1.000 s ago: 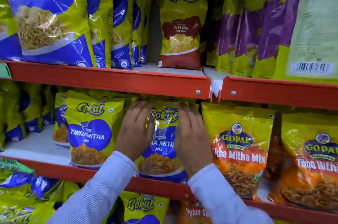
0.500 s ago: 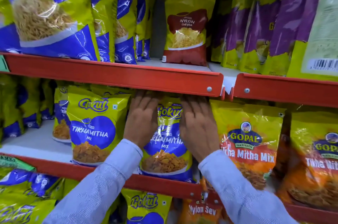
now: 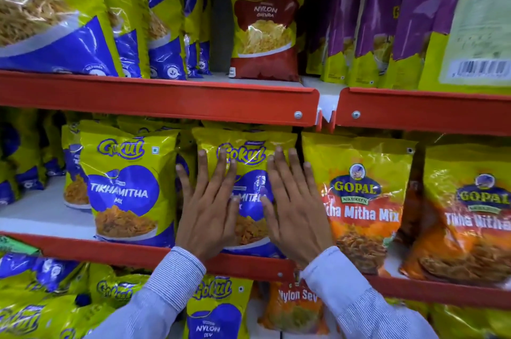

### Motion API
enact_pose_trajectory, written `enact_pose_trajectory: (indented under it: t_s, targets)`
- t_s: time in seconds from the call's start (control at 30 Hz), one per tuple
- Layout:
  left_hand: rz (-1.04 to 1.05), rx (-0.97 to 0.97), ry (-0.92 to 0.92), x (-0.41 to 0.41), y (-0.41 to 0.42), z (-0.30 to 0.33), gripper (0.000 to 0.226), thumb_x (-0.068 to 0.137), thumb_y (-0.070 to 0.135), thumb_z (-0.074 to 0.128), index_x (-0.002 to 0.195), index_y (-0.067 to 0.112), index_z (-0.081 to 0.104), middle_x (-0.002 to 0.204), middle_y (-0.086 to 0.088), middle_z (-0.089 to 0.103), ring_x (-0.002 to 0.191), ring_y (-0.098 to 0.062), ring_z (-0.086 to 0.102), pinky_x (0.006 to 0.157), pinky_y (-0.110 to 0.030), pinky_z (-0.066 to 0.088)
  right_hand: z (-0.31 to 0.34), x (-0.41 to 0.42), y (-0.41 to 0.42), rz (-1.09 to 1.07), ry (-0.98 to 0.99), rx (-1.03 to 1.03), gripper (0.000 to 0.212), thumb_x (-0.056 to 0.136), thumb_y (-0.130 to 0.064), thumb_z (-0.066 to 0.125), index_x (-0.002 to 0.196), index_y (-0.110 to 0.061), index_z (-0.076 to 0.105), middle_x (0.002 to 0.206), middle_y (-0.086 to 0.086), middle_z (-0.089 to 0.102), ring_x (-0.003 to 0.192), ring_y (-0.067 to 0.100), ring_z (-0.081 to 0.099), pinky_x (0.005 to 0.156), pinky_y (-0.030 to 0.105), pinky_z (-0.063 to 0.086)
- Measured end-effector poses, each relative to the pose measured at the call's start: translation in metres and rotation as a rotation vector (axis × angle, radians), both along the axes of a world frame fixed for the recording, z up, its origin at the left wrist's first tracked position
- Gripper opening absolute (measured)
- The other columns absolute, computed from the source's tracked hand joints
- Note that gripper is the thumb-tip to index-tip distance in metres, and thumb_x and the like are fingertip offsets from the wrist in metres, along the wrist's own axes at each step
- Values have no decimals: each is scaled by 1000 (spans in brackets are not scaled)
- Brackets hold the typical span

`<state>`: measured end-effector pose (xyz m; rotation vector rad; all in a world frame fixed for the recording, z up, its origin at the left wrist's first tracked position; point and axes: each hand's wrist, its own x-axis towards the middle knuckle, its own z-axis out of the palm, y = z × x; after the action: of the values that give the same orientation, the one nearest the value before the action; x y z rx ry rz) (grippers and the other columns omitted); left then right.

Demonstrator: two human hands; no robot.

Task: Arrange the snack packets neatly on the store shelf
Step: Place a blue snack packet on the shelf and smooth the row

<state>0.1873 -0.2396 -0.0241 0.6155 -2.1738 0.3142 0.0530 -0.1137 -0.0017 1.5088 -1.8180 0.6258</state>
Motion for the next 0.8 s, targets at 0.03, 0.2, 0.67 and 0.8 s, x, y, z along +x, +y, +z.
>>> enact_pose_trajectory:
  t_s: [0.03,0.2,0.67,0.8]
  targets:
    - [-32,-26,13,-5,12,1,62,95,32,40,153,13,29,165,-11,17,154,-37,0,119,-71,-2,0,-4,13,-16,-3,-67,63,98,-32,40,153,-9,20,164,9,12,154,26,3,126,45,4]
    - [-170,-125,-61,-55,76,-3,66,96,39,41,155,16,21,166,-8,8,155,-34,-5,120,-68,-1,-18,-49,76,-248,-26,-231,67,94,-28,44,152,-8,20,162,17,14,154,31,1,125,51,3]
    - [-56,-44,-222,-111,114,-12,67,97,43,33,155,11,21,166,-7,10,155,-31,-8,113,-78,4,-35,-105,112,-194,-101,8,67,97,-40,32,155,-13,11,166,10,6,154,28,0,124,58,9]
    - [-32,-89,-179,-117,135,-10,67,95,43,38,153,12,27,165,-11,15,153,-40,-5,112,-81,1,-37,-124,149,-259,-100,-110,66,97,-37,37,154,-12,15,164,13,11,154,30,3,125,55,7]
